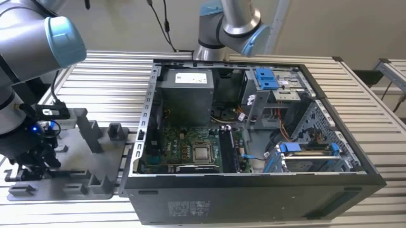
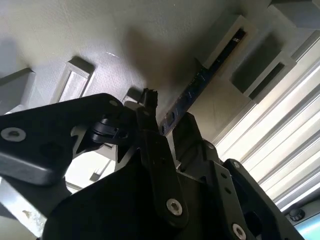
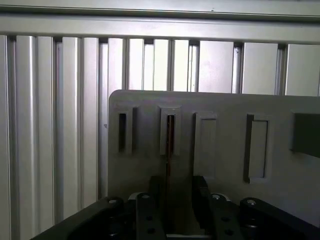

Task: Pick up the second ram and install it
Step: 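Pick up the second ram and move it above second insertion slot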

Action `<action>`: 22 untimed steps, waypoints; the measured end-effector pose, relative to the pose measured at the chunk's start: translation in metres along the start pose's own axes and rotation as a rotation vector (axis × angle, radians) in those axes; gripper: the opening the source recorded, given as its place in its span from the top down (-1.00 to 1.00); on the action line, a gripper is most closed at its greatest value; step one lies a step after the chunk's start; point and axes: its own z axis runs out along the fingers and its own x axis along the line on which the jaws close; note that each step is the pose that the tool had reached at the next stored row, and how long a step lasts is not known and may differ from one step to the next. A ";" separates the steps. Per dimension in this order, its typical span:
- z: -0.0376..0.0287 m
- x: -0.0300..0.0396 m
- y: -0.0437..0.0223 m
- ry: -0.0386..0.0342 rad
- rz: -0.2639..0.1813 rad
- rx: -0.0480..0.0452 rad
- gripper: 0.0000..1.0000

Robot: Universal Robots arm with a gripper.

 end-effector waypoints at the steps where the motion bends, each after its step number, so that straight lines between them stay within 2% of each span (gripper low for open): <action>1: 0.0000 0.0000 0.0000 0.0000 0.000 0.0000 0.21; 3: 0.0001 0.0000 0.0000 0.0000 0.000 0.0000 0.45; 4: 0.0001 0.0000 0.0000 0.0000 0.000 0.0000 0.45; 5: 0.0002 0.0000 0.0000 0.0000 0.000 0.0000 0.58; 10: 0.0003 0.0000 0.0000 0.0000 0.000 0.0000 0.58; 12: 0.0004 0.0000 0.0000 0.0000 0.000 0.0000 0.72; 22: 0.0007 0.0000 0.0000 0.0001 0.000 -0.0001 0.72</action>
